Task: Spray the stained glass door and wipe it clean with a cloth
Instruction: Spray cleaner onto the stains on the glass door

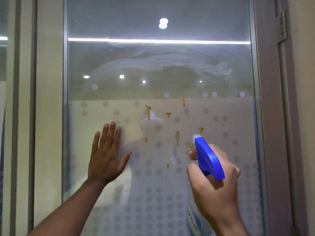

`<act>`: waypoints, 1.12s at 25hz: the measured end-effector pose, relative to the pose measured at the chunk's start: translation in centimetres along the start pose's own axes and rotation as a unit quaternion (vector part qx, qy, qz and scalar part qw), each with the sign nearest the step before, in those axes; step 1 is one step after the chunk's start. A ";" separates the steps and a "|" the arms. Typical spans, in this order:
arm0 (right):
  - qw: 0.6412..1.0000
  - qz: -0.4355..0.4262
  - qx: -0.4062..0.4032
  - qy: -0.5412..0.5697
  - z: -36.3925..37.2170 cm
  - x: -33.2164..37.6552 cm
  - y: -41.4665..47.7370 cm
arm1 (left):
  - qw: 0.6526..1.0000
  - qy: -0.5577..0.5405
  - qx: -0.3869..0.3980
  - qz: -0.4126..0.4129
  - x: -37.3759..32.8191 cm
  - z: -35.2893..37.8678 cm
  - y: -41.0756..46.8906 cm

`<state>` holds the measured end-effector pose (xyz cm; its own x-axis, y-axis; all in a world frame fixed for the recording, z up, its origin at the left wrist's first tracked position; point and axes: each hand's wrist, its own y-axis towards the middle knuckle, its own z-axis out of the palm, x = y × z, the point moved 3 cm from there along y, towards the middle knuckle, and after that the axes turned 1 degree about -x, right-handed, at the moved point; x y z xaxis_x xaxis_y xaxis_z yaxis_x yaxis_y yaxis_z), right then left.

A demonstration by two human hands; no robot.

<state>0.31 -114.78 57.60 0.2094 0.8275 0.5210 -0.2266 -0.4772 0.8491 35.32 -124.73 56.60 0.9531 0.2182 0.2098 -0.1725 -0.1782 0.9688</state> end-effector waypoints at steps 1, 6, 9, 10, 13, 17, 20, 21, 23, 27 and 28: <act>1.000 -0.002 0.001 -0.006 -0.1 -0.1 -0.2 | 1.000 0.000 0.000 0.000 0.0 -0.1 0.0; 0.999 -0.022 -0.008 -0.034 -0.6 -0.8 -0.7 | 1.000 -0.005 0.004 -0.001 -0.1 -0.2 0.0; 0.999 -0.022 -0.034 -0.017 -0.8 -0.7 -1.0 | 1.000 -0.006 0.005 -0.002 0.0 -0.1 -0.1; 0.999 -0.023 -0.040 -0.017 -0.8 -0.6 -1.1 | 1.000 -0.007 0.006 -0.001 0.0 -0.1 -0.2; 0.998 -0.027 -0.049 -0.023 -0.9 -0.3 -1.7 | 1.000 -0.010 0.007 0.000 0.0 0.1 -0.1; 0.998 -0.016 -0.058 -0.030 -0.6 -0.1 -2.6 | 1.000 -0.013 0.009 0.004 -0.1 0.2 -0.2; 0.998 -0.003 -0.054 -0.033 0.0 0.9 -3.5 | 1.000 -0.025 0.012 0.007 0.1 0.1 -0.1; 0.998 0.003 -0.050 -0.028 0.3 1.3 -3.9 | 0.999 -0.029 0.015 0.007 0.1 0.1 -0.1; 0.999 0.022 -0.037 -0.017 0.8 1.7 -4.6 | 0.999 -0.039 0.025 0.007 0.0 -0.1 0.0; 0.999 0.047 -0.010 -0.006 1.9 2.5 -6.3 | 0.997 -0.060 0.056 0.008 0.0 -0.9 0.0; 0.999 0.049 -0.006 -0.001 2.0 2.7 -6.7 | 0.995 -0.066 0.069 0.005 -0.1 -1.2 0.1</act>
<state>4.26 -109.93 53.53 0.1882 0.7756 0.6025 -0.2568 -0.5532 0.7925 34.85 -123.60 56.87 0.9775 0.0896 0.1912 -0.1549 -0.3111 0.9377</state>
